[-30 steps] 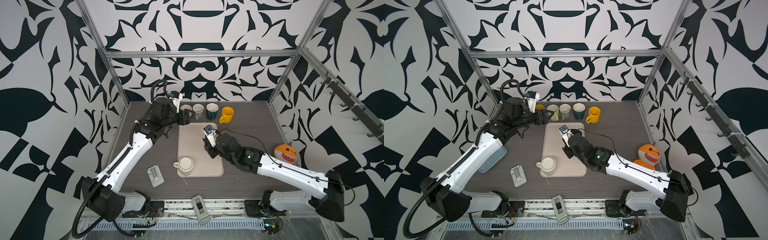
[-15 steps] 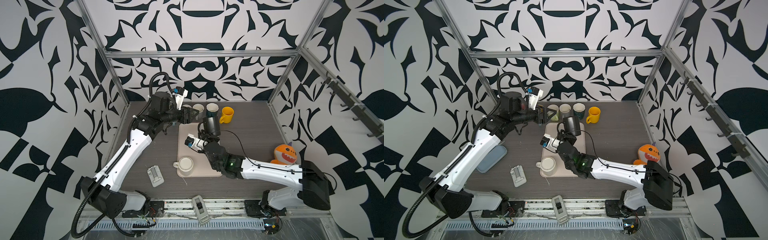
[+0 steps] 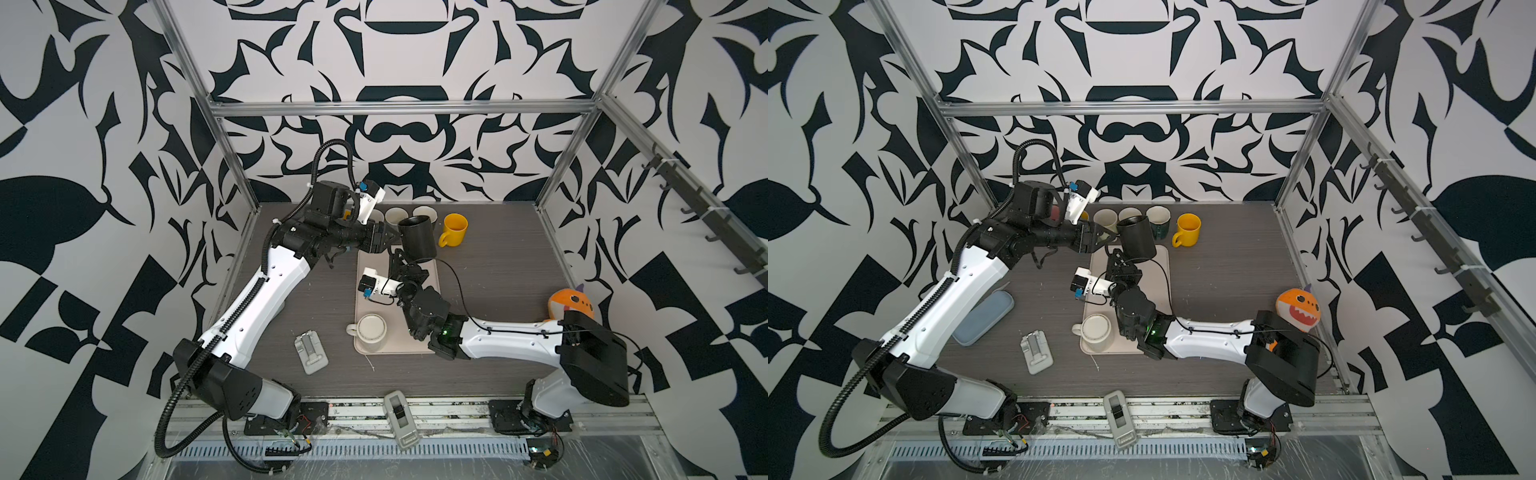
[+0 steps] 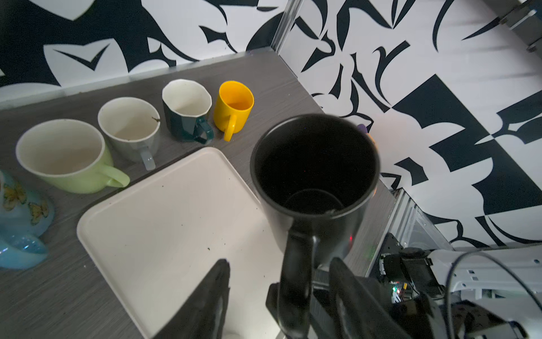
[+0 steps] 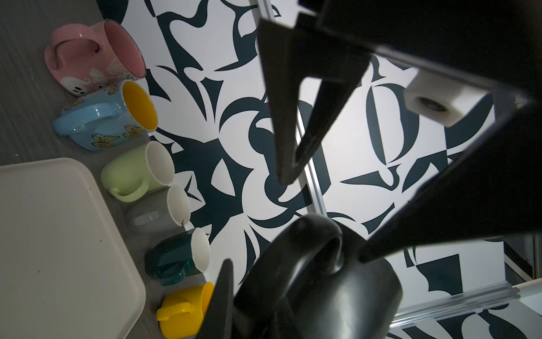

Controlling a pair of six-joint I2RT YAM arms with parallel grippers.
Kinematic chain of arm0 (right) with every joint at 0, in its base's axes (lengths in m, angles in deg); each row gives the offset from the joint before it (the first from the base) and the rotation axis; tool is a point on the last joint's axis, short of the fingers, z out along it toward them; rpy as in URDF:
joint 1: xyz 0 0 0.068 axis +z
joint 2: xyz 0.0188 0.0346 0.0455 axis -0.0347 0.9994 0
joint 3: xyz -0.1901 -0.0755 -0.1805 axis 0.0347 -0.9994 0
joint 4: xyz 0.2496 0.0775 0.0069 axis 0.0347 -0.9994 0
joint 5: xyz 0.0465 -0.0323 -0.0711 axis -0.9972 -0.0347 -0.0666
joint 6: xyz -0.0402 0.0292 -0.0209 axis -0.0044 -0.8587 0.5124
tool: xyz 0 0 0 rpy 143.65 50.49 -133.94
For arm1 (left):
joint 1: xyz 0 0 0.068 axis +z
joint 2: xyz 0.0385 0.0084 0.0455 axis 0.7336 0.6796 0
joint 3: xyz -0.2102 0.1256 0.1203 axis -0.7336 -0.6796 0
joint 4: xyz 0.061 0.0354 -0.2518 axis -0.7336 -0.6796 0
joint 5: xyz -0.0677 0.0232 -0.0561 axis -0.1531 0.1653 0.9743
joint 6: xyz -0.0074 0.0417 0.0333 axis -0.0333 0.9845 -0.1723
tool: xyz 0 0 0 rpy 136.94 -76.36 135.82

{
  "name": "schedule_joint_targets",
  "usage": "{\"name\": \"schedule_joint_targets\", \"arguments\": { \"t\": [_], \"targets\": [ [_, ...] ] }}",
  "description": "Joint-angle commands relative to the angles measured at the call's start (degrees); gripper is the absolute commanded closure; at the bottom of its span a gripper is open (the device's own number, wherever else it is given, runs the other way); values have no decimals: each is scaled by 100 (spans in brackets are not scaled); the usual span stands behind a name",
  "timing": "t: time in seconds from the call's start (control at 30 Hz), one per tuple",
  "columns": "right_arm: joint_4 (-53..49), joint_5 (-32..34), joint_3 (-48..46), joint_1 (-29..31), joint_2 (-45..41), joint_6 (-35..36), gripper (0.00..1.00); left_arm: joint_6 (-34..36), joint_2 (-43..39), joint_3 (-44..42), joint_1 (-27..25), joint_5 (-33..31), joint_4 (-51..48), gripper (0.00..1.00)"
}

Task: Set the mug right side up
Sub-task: 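Raise the black mug upright with the right gripper while the left gripper approaches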

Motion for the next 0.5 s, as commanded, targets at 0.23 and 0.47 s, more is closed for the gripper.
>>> {"name": "schedule_joint_targets", "arguments": {
  "t": [0.23,0.47],
  "targets": [
    [1284,-102,250,9,34,547,100,181,152,195,6,109,-543,45],
    [1425,-151,262,9,97,593,100,139,401,310,-2,303,-590,54]
  ]
}}
